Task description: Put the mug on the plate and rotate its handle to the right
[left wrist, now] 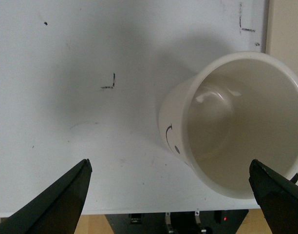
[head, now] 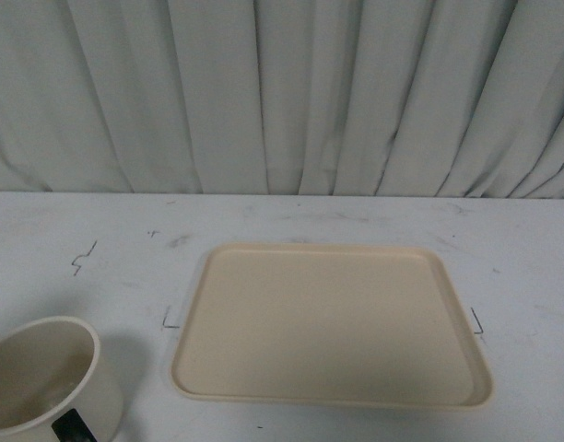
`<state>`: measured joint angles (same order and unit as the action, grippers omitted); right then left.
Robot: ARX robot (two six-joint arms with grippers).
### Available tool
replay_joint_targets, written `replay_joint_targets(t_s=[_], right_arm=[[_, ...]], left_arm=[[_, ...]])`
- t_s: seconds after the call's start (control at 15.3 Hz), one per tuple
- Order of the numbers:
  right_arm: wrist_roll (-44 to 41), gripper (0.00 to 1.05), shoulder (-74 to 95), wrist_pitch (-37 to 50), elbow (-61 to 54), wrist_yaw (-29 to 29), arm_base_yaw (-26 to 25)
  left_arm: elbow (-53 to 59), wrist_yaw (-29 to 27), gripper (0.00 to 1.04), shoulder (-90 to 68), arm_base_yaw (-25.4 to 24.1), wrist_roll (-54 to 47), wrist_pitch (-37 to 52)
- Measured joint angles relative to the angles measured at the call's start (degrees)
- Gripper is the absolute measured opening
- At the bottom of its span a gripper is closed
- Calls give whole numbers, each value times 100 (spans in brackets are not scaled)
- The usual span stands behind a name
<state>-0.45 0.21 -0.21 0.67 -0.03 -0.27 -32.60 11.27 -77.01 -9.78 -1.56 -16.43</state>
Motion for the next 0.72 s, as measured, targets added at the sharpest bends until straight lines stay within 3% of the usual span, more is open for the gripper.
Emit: replay_joint_targets(t_s=[0.72], right_arm=[[0, 98, 0, 0, 0, 0, 0]], left_arm=[[-57, -605, 98, -1165, 251, -96, 992]])
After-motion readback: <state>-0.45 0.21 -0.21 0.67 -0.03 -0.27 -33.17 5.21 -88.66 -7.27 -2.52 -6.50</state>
